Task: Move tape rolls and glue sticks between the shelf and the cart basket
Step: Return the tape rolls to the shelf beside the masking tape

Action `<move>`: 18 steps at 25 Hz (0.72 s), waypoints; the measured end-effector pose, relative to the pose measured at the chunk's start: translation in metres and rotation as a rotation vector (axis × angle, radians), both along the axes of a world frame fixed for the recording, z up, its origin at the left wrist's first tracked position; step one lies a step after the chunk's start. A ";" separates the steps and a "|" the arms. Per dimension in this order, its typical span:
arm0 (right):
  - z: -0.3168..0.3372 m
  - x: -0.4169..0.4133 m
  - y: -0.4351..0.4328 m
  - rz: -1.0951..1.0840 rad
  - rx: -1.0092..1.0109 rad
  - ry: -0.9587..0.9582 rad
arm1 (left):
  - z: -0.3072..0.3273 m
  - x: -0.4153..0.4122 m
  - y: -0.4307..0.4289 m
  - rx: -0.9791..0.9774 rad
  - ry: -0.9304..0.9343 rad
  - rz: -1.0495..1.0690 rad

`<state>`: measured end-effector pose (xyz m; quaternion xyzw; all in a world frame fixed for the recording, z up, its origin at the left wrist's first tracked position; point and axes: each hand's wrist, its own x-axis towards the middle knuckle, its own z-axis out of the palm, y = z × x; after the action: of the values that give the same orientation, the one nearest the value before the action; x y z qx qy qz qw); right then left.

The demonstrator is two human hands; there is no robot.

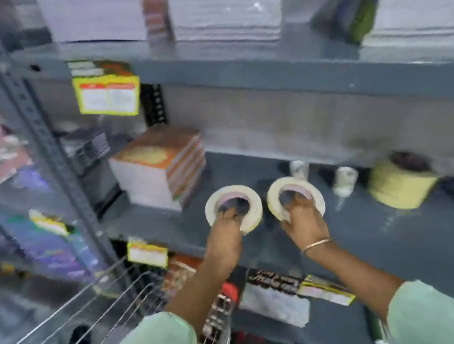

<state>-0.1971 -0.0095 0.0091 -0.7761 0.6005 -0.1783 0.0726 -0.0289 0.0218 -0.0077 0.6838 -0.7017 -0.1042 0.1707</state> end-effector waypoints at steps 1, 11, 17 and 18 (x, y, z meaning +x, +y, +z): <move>-0.005 -0.021 -0.002 -0.061 0.037 0.001 | 0.000 -0.018 -0.011 0.036 -0.016 -0.037; -0.038 -0.109 0.004 -0.375 0.197 0.032 | -0.021 -0.104 -0.045 0.156 -0.027 -0.293; -0.041 -0.110 -0.001 -0.394 0.202 0.054 | -0.039 -0.066 -0.058 -0.089 0.006 -0.144; -0.041 -0.109 -0.002 -0.395 0.209 0.060 | -0.042 -0.058 -0.062 -0.078 0.002 -0.110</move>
<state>-0.3060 -0.0112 -0.0314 -0.6368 0.7578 -0.1029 0.0984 -0.0865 -0.0403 -0.0495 0.6370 -0.7415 -0.0868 0.1918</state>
